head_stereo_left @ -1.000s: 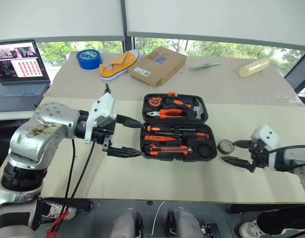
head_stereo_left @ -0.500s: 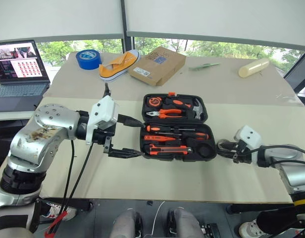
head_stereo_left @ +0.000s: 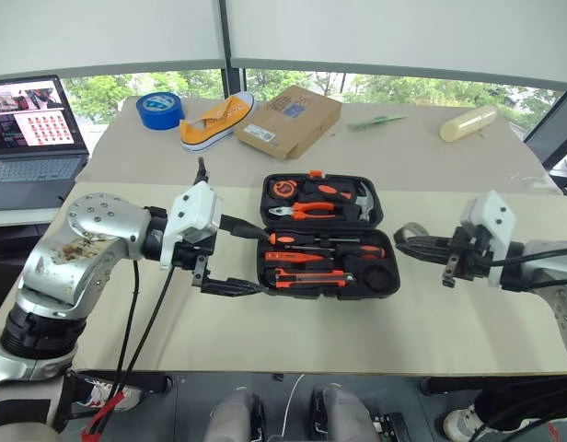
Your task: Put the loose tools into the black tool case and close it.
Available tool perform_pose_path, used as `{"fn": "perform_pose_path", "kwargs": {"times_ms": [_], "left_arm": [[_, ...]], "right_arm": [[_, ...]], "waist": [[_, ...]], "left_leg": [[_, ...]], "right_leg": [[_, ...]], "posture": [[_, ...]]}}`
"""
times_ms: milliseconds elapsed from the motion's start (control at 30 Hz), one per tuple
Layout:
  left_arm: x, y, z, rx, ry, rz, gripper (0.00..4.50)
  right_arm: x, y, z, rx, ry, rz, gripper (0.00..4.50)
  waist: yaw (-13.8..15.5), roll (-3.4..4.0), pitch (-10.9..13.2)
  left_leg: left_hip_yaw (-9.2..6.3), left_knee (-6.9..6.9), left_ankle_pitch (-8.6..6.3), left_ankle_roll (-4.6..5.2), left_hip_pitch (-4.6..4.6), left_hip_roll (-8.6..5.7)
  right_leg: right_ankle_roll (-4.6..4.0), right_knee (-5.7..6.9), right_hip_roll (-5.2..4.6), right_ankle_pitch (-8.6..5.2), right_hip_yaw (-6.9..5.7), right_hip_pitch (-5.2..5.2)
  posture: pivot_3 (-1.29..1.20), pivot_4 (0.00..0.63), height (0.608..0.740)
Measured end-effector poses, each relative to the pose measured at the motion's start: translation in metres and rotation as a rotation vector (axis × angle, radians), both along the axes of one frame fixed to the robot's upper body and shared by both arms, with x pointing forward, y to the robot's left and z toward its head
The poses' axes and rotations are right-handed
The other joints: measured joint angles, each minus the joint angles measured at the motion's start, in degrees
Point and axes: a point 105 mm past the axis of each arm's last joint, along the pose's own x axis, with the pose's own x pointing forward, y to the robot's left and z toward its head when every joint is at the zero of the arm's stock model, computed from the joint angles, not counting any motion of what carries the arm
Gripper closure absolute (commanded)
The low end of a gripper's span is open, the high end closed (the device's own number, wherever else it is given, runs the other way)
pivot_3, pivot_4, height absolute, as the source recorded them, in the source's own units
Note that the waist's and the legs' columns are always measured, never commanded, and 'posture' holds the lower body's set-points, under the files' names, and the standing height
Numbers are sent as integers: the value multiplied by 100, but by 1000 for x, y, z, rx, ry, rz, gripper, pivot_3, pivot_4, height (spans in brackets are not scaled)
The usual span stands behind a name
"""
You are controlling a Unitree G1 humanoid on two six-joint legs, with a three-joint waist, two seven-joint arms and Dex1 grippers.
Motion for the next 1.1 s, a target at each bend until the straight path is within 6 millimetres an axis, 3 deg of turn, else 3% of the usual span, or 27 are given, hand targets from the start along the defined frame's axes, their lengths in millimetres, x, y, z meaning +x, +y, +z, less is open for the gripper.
{"fn": "perform_pose_path", "kwargs": {"times_ms": [100, 233, 433, 667, 867, 1033, 1100], "left_arm": [[1, -1, -1, 9, 4, -2, 0], [2, 2, -1, 25, 4, 5, 0], [6, 3, 1, 34, -11, 12, 0], [8, 4, 1, 35, -24, 17, 0], [8, 4, 1, 35, -27, 20, 0], [14, 6, -1, 34, -29, 50, 0], [23, 9, -4, 30, -33, 98, 0]], "right_arm": [[-3, 12, -28, -41, 66, 20, 4434], [-4, -2, -52, -116, 110, -28, 4434], [-4, -10, -60, -172, 84, -34, 4434], [-4, -13, -55, -148, 85, -58, 2116], [-23, -10, -58, -126, 185, -6, 43], [-16, -24, -35, -111, 139, -54, 43], [-6, -34, -22, -73, 118, -101, 588]], "waist": [[27, 1, 1], [5, 1, 1], [-4, 1, 0], [6, 1, 0], [0, 1, 0], [-7, 0, 0], [-8, 1, 0]], "left_leg": [[0, 1, 0, 2, -10, -10], [1, 1, 0, 2, -12, -8], [1, 1, 0, 1, -6, -7], [-2, 0, 0, 1, -6, -6], [-2, 0, 0, 2, -8, -7], [-2, 0, 0, 2, -7, -6], [-2, 1, 0, 2, -4, -7]], "right_leg": [[2, 1, -6, -1, 0, -8], [2, 1, -2, -1, -1, -10], [40, 2, 0, -24, -1, -5], [39, 1, -1, -24, -1, -4], [39, 2, -1, -24, 1, -5], [38, 2, 0, -23, 1, -5], [37, 2, 0, -22, 2, -2]], "posture": [[0, 150, 731], [0, 150, 731], [0, 150, 731], [0, 150, 731], [0, 150, 731], [0, 150, 731], [0, 150, 731]]}}
